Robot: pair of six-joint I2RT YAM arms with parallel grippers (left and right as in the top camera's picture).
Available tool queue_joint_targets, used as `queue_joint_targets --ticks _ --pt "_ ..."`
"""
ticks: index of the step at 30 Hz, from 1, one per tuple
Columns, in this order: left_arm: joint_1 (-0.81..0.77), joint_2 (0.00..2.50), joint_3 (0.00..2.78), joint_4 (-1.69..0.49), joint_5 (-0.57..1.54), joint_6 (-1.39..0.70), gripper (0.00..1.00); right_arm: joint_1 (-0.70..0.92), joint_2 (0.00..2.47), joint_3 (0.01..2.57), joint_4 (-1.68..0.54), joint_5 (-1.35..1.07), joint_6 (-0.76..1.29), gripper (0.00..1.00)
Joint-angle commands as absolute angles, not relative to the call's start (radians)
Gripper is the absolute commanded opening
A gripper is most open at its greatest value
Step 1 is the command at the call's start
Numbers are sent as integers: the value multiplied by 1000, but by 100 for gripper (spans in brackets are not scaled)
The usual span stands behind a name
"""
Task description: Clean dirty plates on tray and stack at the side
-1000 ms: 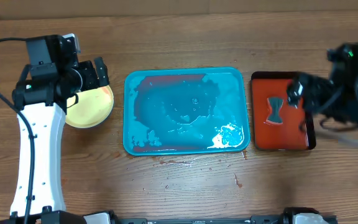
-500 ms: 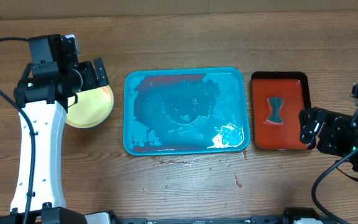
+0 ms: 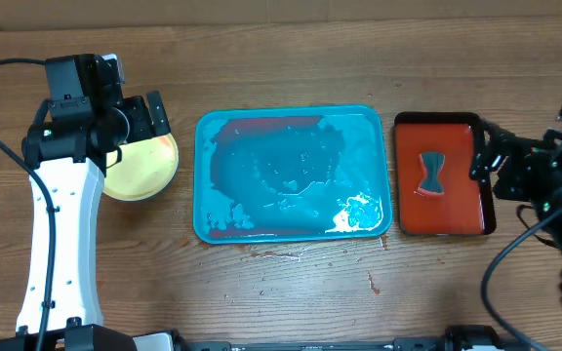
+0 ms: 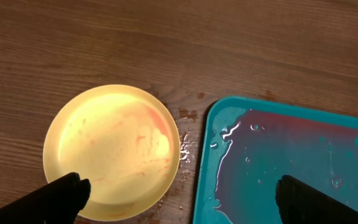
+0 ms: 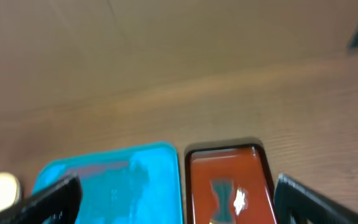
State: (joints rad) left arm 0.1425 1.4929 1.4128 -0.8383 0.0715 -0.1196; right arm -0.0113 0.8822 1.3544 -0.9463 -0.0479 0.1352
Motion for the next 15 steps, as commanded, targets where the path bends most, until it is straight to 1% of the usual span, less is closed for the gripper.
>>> queue_joint_targets --ticks 1,6,10,15 --pt "137 1501 1414 -838 67 -101 100 -6 775 1151 -793 -39 122 100" --pt "137 1501 1414 -838 67 -101 100 -6 552 763 -457 -47 115 100" --pt "137 1501 1414 -838 67 -101 100 5 385 509 -241 -45 78 100" --pt "137 1501 1414 -838 67 -101 100 55 205 245 -78 9 44 100"
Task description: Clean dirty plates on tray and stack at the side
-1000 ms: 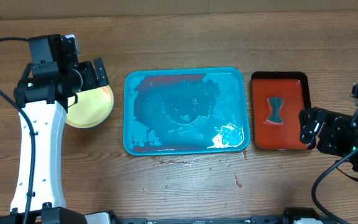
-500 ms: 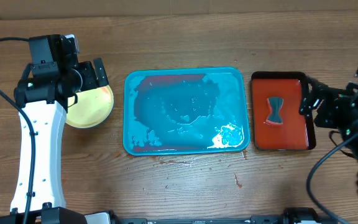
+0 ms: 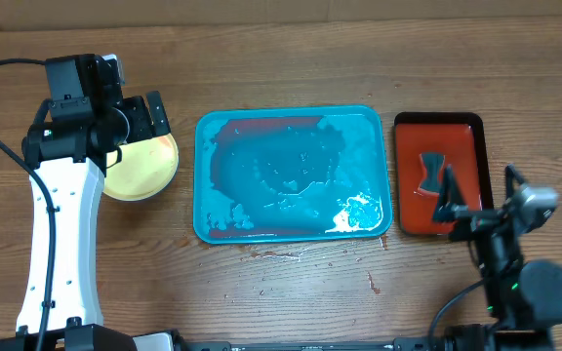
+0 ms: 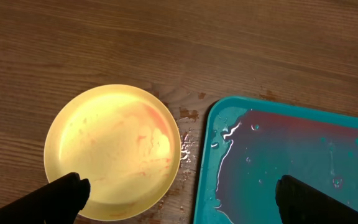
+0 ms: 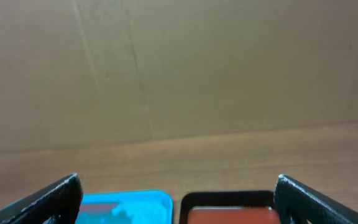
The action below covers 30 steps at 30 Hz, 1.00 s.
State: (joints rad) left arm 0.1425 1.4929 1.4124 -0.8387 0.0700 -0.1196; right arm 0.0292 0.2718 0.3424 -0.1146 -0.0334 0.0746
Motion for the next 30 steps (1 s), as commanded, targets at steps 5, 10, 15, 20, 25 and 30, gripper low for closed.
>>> queue_joint_targets --ticks 5,10,15,20,25,30 --pt "137 1501 1414 -838 67 -101 100 74 114 112 -4 37 44 100" --pt "137 1501 1414 -838 67 -101 100 76 53 43 -1 36 44 100" --pt "137 1501 1414 -838 67 -101 100 78 2 9 -27 6 52 100" --pt "137 1501 1414 -838 67 -101 100 78 2 8 -86 -1 51 100" --pt "137 1501 1414 -838 67 -101 100 78 2 8 -84 -2 52 100" --pt "138 1501 1414 -838 67 -101 100 78 3 8 -84 -1 52 100"
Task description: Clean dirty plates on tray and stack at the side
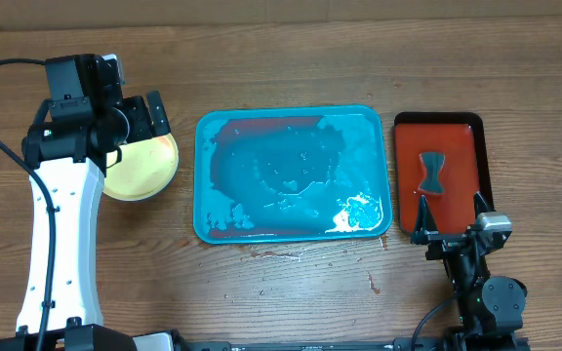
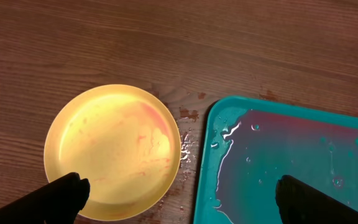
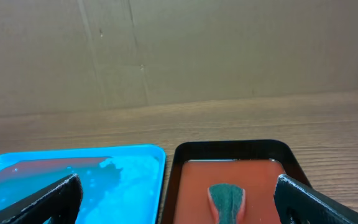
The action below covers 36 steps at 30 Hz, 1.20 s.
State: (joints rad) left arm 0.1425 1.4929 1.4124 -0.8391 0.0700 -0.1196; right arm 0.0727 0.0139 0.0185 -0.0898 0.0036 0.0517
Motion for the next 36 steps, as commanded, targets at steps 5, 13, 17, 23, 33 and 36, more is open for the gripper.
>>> queue_joint_targets --ticks 5,13,17,23,33,36 --pt "138 1501 1414 -837 67 -101 100 78 3 8 -84 -1 52 100" --pt "137 1501 1414 -838 67 -101 100 78 3 8 -84 -1 52 100" --pt "137 1501 1414 -837 67 -101 100 78 3 8 -84 -1 52 100" --pt "137 1501 1413 -837 68 -101 100 78 3 8 -84 -1 52 100" --pt "134 1358 1350 -829 65 -105 100 78 3 8 -84 -1 52 100" --pt "129 1245 1235 -741 68 -104 100 78 3 8 -84 -1 52 100"
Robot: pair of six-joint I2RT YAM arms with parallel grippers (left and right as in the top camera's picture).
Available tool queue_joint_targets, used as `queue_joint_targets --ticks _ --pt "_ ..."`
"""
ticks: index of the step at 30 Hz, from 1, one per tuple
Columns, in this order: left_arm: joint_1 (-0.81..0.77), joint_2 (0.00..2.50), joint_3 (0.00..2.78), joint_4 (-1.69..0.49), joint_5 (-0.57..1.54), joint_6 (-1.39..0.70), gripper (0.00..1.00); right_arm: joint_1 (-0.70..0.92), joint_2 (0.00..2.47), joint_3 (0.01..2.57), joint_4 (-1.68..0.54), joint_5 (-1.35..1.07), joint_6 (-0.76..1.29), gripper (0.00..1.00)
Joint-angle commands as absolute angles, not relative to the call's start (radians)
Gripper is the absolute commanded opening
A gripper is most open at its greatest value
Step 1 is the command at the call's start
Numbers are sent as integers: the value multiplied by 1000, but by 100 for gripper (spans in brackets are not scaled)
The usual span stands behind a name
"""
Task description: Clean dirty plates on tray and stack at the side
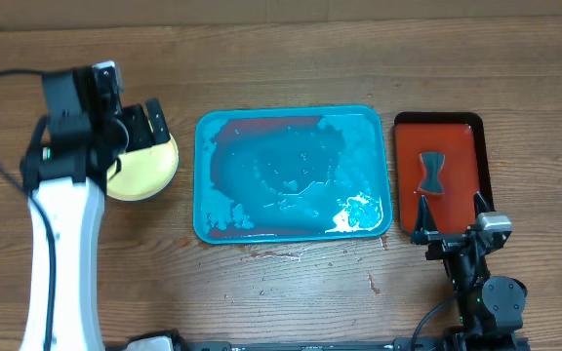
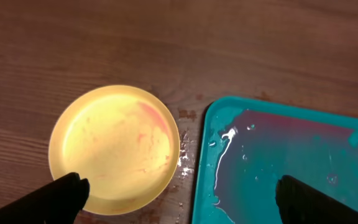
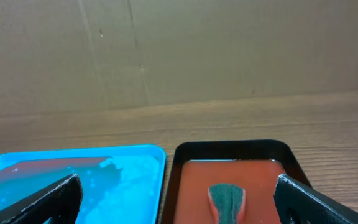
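Note:
A yellow plate (image 2: 114, 143) with faint reddish smears lies on the wooden table just left of the teal tray (image 2: 205, 155); the overhead view shows the plate (image 1: 144, 168) partly under my left arm. The teal tray (image 1: 379, 125) is wet, with a reddish film and foam, and carries no plate. My left gripper (image 2: 179, 202) hangs open above the gap between plate and tray, holding nothing. My right gripper (image 3: 178, 200) stands open and empty at the table's front right, facing the trays. In the overhead view the right gripper (image 1: 449, 226) is just in front of the red tray.
A black-rimmed red tray (image 1: 484, 180) right of the teal tray holds a green sponge (image 1: 431, 172) pinched into an hourglass shape. The sponge (image 3: 227, 200) lies between my right fingers' line of sight. A cardboard wall (image 3: 179, 50) backs the table. Droplets lie in front of the teal tray.
My left arm has shifted a little, and the plate looks slightly smaller and further right in its wrist view. The right arm, plate, trays and sponge have not moved.
My right arm stood beside the red tray's right edge, then nearer the front, then low at the table's front right facing the trays, where it stays. My left gripper stayed open above the yellow plate throughout, shifting slightly only by now.

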State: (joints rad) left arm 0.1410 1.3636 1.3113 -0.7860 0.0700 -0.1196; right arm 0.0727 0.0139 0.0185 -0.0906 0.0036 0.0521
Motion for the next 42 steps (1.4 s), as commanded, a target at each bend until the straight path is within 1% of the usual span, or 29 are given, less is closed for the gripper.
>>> queue_joint_targets --ticks 1,6,13,17,22,30,34,39,42 --pt "123 1200 1182 -693 67 -104 100 78 3 8 -84 -1 52 100" --pt "102 929 851 -421 67 -101 100 78 3 8 -84 -1 52 100" --pt "99 615 478 -99 67 -96 100 78 3 8 -84 -1 52 100" --pt "53 429 297 28 68 18 100 78 3 8 -84 -1 52 100" --pt "-2 249 167 57 67 150 100 78 3 8 -84 -1 52 100" --pt "16 56 31 57 67 162 100 78 3 8 -84 -1 52 100" --pt "41 2 4 8 86 162 100 78 3 8 -84 -1 52 100" --pt "59 3 4 -75 86 187 100 78 3 8 -84 -1 52 100" --pt "60 3 4 -75 73 184 100 78 3 8 -84 -1 52 100"
